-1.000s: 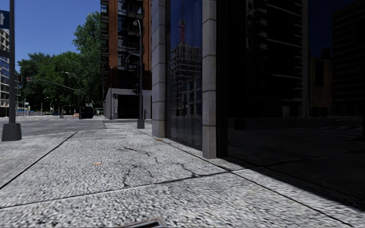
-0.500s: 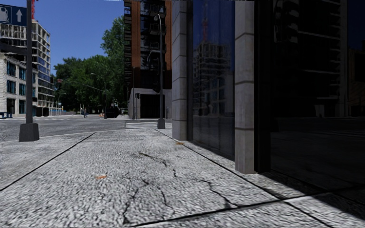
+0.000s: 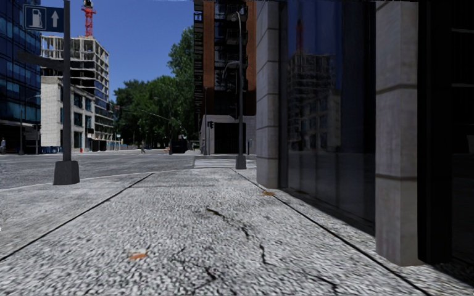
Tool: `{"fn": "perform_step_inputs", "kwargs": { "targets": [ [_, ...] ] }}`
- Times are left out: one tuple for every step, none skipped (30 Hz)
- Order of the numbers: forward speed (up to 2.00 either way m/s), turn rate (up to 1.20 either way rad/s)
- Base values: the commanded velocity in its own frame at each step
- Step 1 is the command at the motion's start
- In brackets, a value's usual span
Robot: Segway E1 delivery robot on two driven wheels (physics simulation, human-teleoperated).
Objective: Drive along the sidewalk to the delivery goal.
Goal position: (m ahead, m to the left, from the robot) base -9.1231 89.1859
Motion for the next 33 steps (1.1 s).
{"fn": "perform_step_inputs", "kwargs": {
  "targets": [
    [1.33, 0.43],
    [1.33, 0.43],
    [1.33, 0.45],
    [1.33, 0.46],
    [1.33, 0.46],
    [1.33, 0.46],
    [1.33, 0.47],
    [1.33, 0.50],
    [1.33, 0.50],
    [1.35, 0.53],
    [1.37, 0.56],
    [1.38, 0.57],
    [1.38, 0.57],
    [1.38, 0.57],
    [1.39, 0.57],
    [1.39, 0.57],
    [1.40, 0.57],
    [1.40, 0.57],
    [1.40, 0.57],
    [1.41, 0.57],
    [1.41, 0.57],
    [1.41, 0.57],
    [1.41, 0.57],
    [1.41, 0.57],
    [1.41, 0.57],
    [1.41, 0.57],
    [1.41, 0.57],
    [1.42, 0.57],
    [1.43, 0.57],
    [1.44, 0.57],
    [1.44, 0.57],
    [1.47, 0.57],
    [1.58, 0.57]
  ]
}}
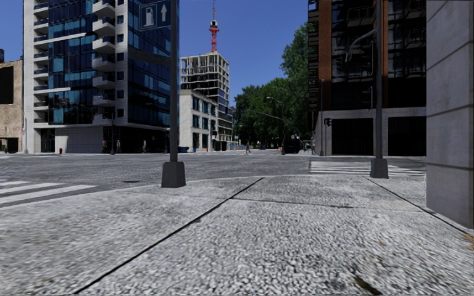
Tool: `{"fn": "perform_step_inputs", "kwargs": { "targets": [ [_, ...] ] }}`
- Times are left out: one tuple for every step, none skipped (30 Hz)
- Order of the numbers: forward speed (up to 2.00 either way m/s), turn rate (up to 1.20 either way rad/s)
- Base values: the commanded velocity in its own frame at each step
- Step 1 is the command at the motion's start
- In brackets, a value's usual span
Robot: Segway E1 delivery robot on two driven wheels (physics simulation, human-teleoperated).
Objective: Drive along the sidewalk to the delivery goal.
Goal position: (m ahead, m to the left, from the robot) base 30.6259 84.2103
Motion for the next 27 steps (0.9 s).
{"fn": "perform_step_inputs", "kwargs": {
  "targets": [
    [1.68, 0.57],
    [1.72, 0.57],
    [1.72, 0.57],
    [1.73, 0.57],
    [1.73, 0.57],
    [1.73, 0.57],
    [1.73, 0.57],
    [1.72, 0.57],
    [1.67, 0.57],
    [1.63, 0.57],
    [1.61, 0.58],
    [1.61, 0.58],
    [1.60, 0.58],
    [1.60, 0.58],
    [1.60, 0.58],
    [1.60, 0.58],
    [1.60, 0.58],
    [1.60, 0.58],
    [1.60, 0.59],
    [1.60, 0.59],
    [1.60, 0.59],
    [1.59, 0.60],
    [1.59, 0.61],
    [1.59, 0.61],
    [1.59, 0.61],
    [1.59, 0.61],
    [1.59, 0.61]
  ]
}}
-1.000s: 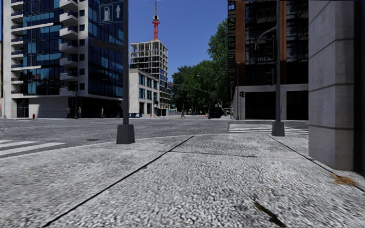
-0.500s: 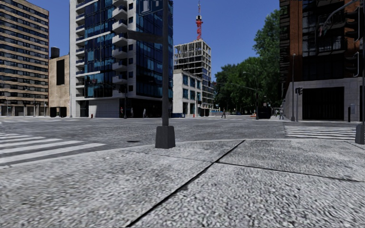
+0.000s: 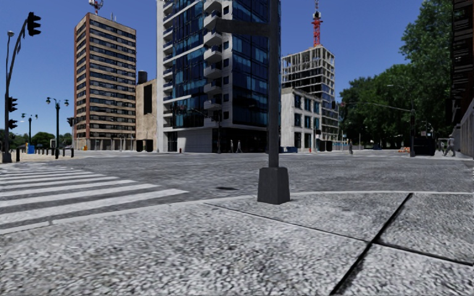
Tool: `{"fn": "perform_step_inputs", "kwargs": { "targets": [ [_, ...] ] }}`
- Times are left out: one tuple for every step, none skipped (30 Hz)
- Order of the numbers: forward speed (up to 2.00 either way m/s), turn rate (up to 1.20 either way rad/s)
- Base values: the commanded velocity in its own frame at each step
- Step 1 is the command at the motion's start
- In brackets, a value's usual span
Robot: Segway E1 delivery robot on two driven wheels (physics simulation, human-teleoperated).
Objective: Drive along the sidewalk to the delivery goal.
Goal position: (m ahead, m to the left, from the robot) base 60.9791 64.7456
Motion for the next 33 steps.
{"fn": "perform_step_inputs", "kwargs": {
  "targets": [
    [1.59, 0.61],
    [1.59, 0.61],
    [1.59, 0.61],
    [1.59, 0.61],
    [1.59, 0.61],
    [1.59, 0.61],
    [1.59, 0.61],
    [1.59, 0.61],
    [1.59, 0.61],
    [1.59, 0.61],
    [1.59, 0.61],
    [1.59, 0.61],
    [1.59, 0.62],
    [1.59, 0.62],
    [1.59, 0.62],
    [1.59, 0.64],
    [1.59, 0.67],
    [1.59, 0.70],
    [1.59, 0.70],
    [1.59, 0.72],
    [1.59, 0.72],
    [1.59, 0.73],
    [1.59, 0.73],
    [1.59, 0.73],
    [1.59, 0.73],
    [1.59, 0.73],
    [1.59, 0.73],
    [1.59, 0.73],
    [1.59, 0.73],
    [1.59, 0.73],
    [1.59, 0.73],
    [1.59, 0.73],
    [1.59, 0.73]
  ]
}}
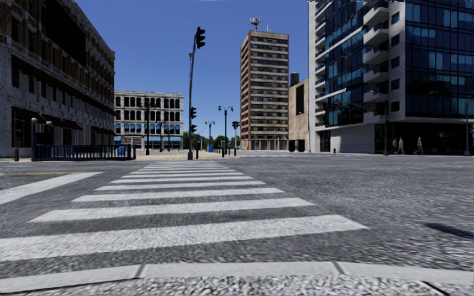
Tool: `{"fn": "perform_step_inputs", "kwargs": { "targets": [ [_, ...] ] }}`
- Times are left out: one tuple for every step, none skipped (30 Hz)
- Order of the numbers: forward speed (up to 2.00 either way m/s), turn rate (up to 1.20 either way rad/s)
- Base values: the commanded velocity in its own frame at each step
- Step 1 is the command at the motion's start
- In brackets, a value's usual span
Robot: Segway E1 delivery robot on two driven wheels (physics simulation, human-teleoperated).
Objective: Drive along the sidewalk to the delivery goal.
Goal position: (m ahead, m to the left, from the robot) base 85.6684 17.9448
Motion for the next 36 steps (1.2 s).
{"fn": "perform_step_inputs", "kwargs": {
  "targets": [
    [1.59, 0.73],
    [1.59, 0.73],
    [1.59, 0.73],
    [1.59, 0.73],
    [1.59, 0.73],
    [1.59, 0.73],
    [1.59, 0.73],
    [1.59, 0.73],
    [1.59, 0.73],
    [1.59, 0.71],
    [1.59, 0.68],
    [1.59, 0.66],
    [1.59, 0.66],
    [1.59, 0.58],
    [1.61, 0.00],
    [1.62, 0.00],
    [1.62, 0.00],
    [1.62, 0.00],
    [1.62, 0.00],
    [1.64, 0.00],
    [1.64, 0.00],
    [1.64, 0.00],
    [1.65, 0.00],
    [1.67, 0.00],
    [1.67, 0.00],
    [1.67, 0.00],
    [1.67, -0.04],
    [1.66, -0.22],
    [1.66, -0.22],
    [1.65, -0.27],
    [1.65, -0.29],
    [1.65, -0.29],
    [1.65, -0.29],
    [1.65, -0.29],
    [1.65, -0.31],
    [1.65, -0.39]
  ]
}}
